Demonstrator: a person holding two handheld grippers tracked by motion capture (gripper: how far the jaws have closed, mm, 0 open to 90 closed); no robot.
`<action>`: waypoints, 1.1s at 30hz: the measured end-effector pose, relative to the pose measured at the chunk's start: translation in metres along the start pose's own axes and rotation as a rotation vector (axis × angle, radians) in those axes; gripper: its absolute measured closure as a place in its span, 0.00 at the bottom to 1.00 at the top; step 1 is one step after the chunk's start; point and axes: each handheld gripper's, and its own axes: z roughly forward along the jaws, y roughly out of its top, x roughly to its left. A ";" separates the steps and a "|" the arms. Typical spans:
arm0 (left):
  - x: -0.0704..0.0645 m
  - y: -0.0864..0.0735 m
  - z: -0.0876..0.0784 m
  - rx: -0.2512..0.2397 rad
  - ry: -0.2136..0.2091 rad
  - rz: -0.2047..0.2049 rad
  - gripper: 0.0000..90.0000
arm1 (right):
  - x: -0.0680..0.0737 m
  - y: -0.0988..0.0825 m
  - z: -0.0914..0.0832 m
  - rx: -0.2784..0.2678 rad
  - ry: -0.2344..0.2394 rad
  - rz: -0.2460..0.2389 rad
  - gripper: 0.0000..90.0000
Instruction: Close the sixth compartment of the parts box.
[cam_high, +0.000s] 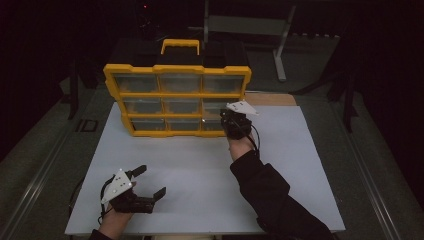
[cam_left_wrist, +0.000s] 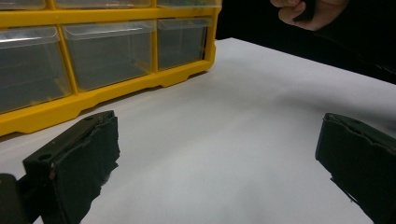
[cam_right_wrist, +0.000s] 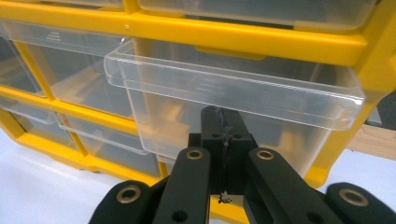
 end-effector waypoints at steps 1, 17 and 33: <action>0.000 0.000 0.000 -0.001 0.000 0.000 0.00 | -0.001 0.000 0.001 0.001 -0.003 0.003 1.00; 0.000 0.000 0.000 0.002 -0.002 -0.002 0.00 | -0.003 0.005 0.012 0.009 -0.018 -0.002 1.00; 0.000 0.000 0.000 -0.001 -0.004 -0.004 0.00 | -0.003 0.009 0.019 0.011 -0.032 -0.015 1.00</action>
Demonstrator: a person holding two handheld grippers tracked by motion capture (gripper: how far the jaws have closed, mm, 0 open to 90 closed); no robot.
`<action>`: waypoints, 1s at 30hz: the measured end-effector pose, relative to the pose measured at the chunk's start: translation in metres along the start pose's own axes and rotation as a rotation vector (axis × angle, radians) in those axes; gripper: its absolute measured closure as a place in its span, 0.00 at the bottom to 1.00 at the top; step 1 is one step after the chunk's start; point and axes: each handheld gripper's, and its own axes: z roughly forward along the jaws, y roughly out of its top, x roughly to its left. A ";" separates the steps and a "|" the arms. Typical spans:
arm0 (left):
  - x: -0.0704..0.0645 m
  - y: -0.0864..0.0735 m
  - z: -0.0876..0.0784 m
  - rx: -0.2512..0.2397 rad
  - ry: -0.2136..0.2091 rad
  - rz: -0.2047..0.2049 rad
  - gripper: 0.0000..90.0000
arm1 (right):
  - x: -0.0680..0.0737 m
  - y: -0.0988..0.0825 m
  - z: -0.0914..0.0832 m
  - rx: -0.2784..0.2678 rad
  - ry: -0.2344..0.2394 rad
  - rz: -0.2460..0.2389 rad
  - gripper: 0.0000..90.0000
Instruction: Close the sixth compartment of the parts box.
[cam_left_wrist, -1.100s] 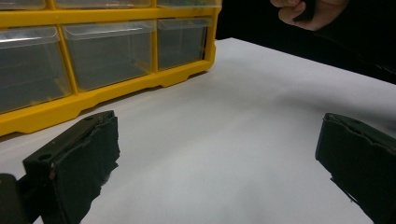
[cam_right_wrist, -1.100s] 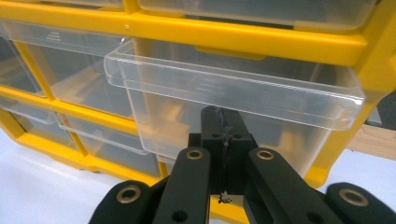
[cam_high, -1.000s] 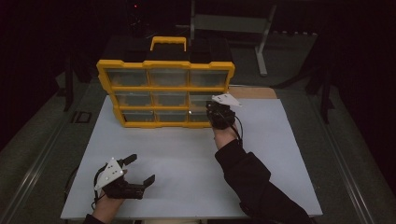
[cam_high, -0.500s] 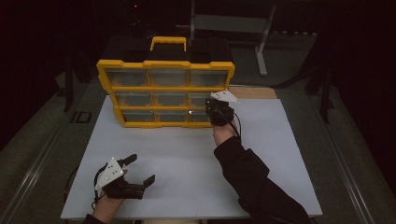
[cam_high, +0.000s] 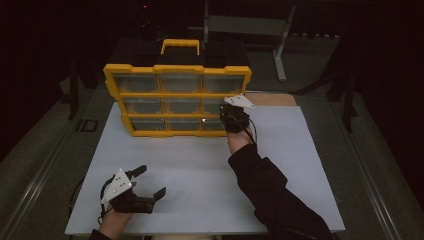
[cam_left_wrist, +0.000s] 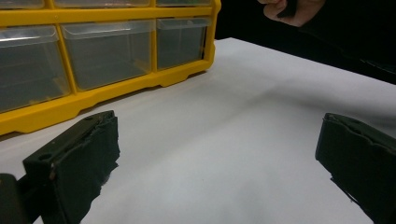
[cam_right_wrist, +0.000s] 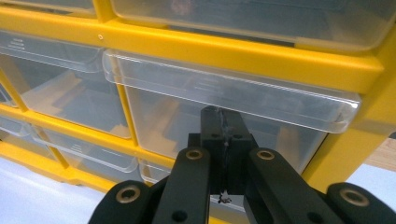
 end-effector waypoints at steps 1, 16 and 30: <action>0.000 0.000 0.000 0.001 -0.001 0.001 0.00 | 0.000 0.000 0.000 -0.001 -0.002 -0.001 1.00; 0.000 0.000 0.000 0.002 -0.003 0.001 0.00 | 0.001 -0.001 0.003 0.005 0.013 -0.005 0.90; 0.000 0.000 0.000 0.006 -0.004 -0.001 0.00 | 0.009 -0.003 -0.003 0.046 0.132 -0.040 0.35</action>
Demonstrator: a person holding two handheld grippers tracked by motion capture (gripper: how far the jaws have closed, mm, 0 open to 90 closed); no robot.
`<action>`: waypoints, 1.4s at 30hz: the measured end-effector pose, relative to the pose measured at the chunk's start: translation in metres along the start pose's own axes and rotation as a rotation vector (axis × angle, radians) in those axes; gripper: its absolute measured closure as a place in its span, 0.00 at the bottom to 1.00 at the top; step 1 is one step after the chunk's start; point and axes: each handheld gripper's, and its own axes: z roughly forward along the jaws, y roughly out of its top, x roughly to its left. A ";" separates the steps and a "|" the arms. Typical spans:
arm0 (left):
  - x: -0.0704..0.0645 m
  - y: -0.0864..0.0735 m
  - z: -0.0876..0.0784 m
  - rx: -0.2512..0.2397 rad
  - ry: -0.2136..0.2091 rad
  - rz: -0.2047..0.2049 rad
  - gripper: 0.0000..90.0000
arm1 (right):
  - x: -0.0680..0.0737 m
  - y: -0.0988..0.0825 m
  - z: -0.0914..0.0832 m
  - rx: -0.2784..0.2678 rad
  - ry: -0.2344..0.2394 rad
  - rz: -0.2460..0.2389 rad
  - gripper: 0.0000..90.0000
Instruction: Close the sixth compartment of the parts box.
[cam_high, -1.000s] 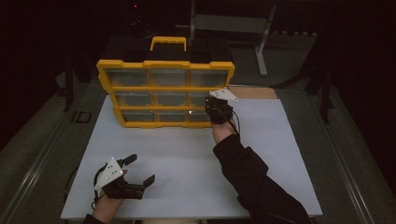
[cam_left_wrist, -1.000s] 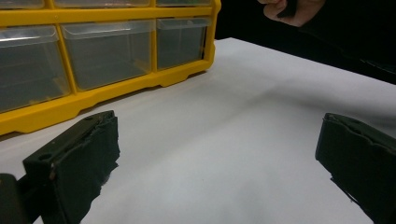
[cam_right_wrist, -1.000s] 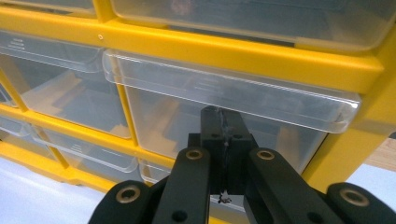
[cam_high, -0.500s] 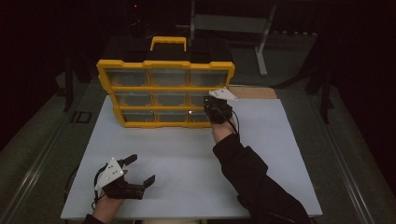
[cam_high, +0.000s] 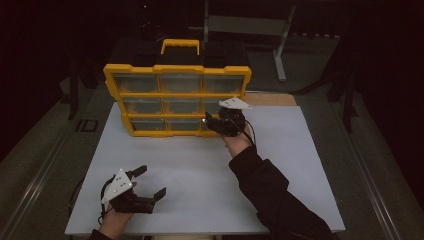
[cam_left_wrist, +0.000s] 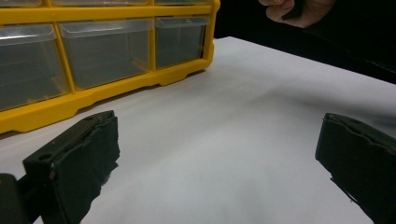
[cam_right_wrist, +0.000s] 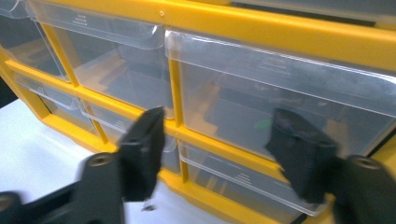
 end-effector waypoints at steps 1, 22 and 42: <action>0.000 0.000 0.000 0.001 0.000 0.000 0.00 | 0.001 0.000 -0.001 -0.002 0.000 -0.006 0.30; 0.001 0.000 0.000 0.002 0.000 -0.010 0.00 | -0.018 -0.011 -0.019 -0.053 0.307 -0.062 0.17; 0.001 0.000 0.001 0.005 0.001 -0.015 0.00 | -0.045 -0.031 -0.046 -0.088 0.542 -0.154 0.15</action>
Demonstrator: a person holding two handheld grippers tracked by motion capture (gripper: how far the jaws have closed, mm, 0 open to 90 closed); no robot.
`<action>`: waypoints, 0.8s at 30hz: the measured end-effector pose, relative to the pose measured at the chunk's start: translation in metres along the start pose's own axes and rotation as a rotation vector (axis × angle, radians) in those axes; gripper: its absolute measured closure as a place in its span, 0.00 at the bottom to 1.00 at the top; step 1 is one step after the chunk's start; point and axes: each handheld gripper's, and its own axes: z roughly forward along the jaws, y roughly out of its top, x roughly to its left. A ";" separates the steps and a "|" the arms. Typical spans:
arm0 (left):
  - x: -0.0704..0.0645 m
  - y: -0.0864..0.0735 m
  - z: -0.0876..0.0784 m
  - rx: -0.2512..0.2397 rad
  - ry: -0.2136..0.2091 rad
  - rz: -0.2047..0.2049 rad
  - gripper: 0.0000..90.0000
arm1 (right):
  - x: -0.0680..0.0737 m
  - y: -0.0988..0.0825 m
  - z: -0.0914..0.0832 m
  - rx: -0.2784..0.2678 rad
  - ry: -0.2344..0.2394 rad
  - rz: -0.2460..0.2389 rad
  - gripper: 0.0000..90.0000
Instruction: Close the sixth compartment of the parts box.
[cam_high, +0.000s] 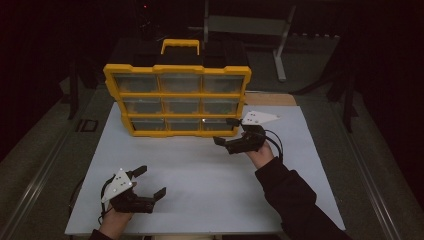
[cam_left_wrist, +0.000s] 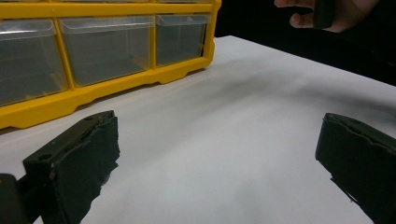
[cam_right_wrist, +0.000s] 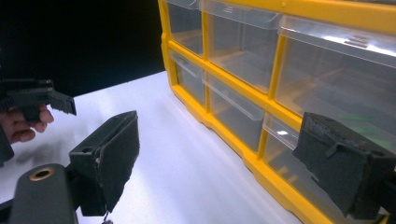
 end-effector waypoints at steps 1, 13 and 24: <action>0.000 0.000 0.000 0.000 0.000 0.000 0.00 | 0.000 -0.001 -0.002 0.004 0.004 -0.003 0.15; 0.000 0.000 0.000 -0.002 0.001 -0.003 0.00 | -0.001 -0.016 -0.026 0.034 0.028 -0.028 0.15; 0.001 0.000 0.000 -0.002 0.003 -0.004 0.00 | -0.001 -0.036 -0.054 -0.011 0.014 0.004 0.15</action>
